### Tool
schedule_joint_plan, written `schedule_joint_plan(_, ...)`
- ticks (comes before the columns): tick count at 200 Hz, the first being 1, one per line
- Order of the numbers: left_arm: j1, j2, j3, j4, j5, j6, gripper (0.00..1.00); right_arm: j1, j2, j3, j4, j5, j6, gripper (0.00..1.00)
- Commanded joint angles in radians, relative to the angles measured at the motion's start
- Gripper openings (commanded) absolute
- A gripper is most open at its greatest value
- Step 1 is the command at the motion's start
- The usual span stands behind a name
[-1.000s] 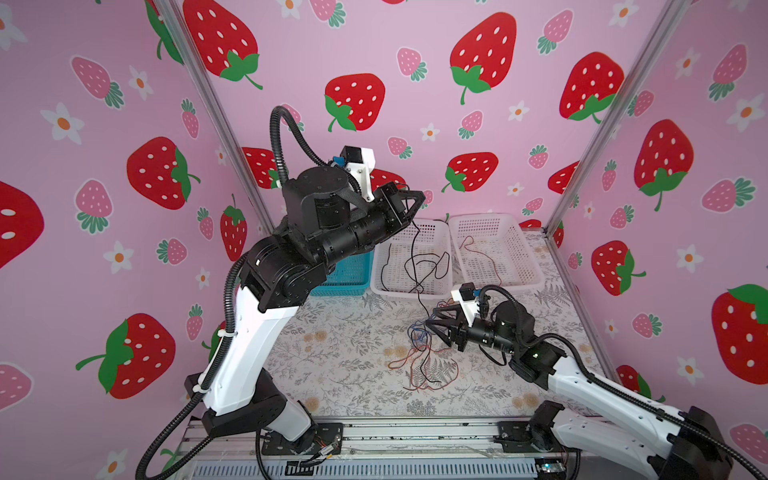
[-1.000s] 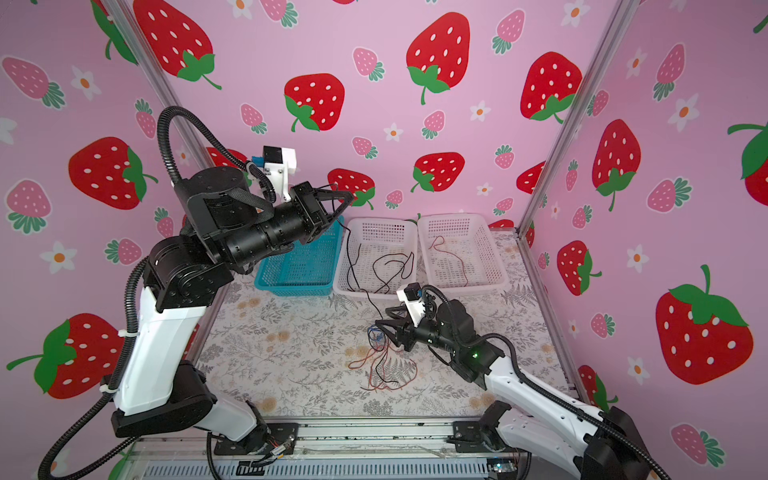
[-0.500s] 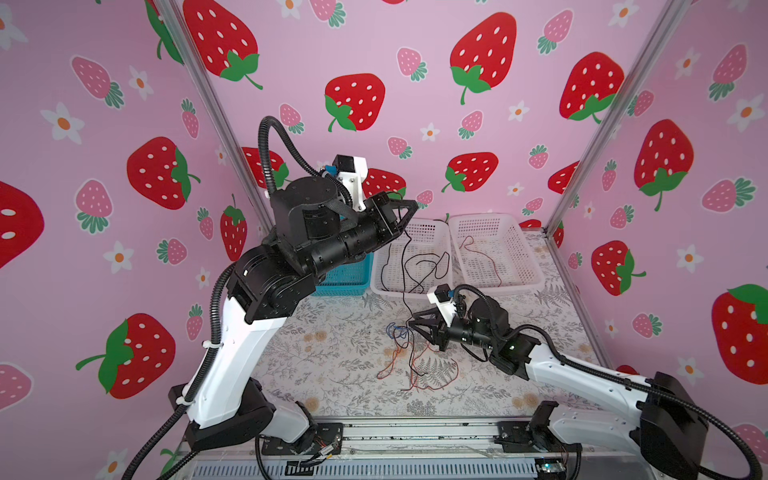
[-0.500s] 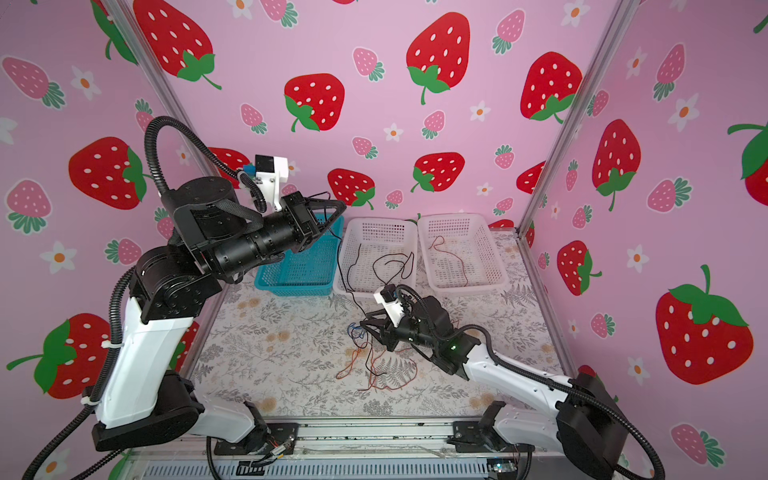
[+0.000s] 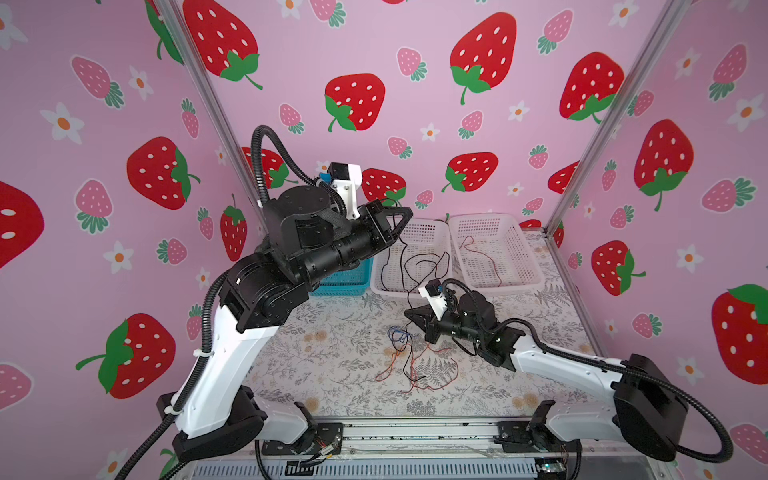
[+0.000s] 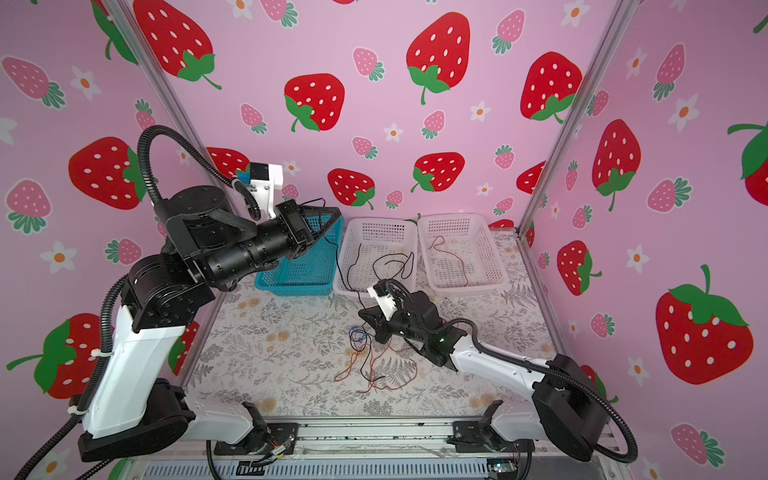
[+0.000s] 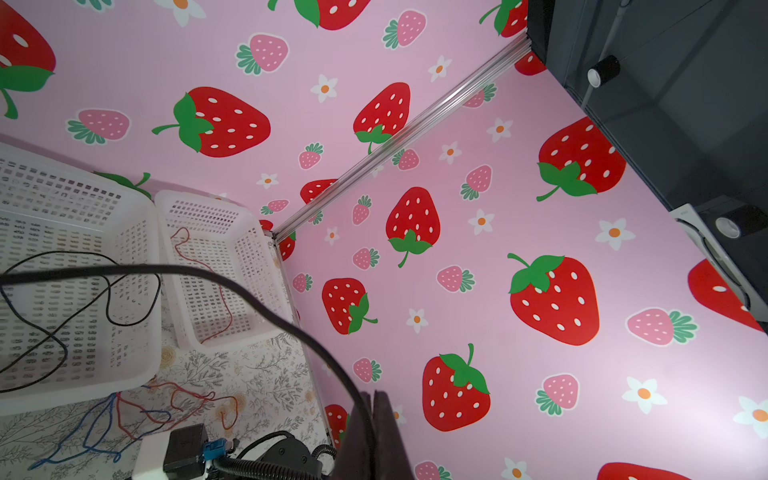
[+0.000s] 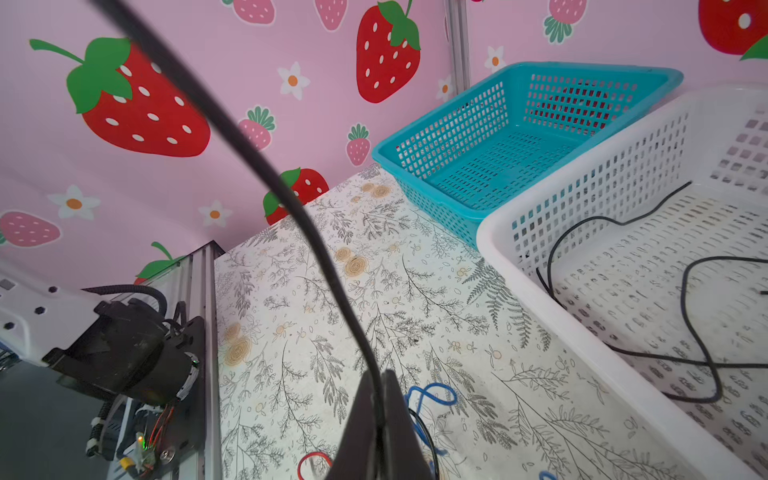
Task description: Untangle the cables
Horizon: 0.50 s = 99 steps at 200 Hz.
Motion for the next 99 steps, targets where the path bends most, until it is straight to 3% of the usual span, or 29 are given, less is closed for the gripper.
schedule_joint_plan(1,0.005,-0.062,-0.082,0.033,-0.036,0.033,0.0,0.009,-0.047,0.04,0.008,0.026,-0.011,0.0)
schedule_joint_plan(13,0.006,-0.108,-0.179,0.05,-0.051,0.044,0.05,0.009,-0.081,0.064,-0.028,0.039,-0.023,0.0)
schedule_joint_plan(48,0.013,-0.263,-0.513,0.131,-0.072,0.062,0.36,0.012,-0.176,0.196,-0.156,0.092,-0.07,0.0)
schedule_joint_plan(99,0.028,-0.433,-0.889,0.216,-0.069,0.018,0.58,0.015,-0.218,0.367,-0.25,0.054,-0.087,0.0)
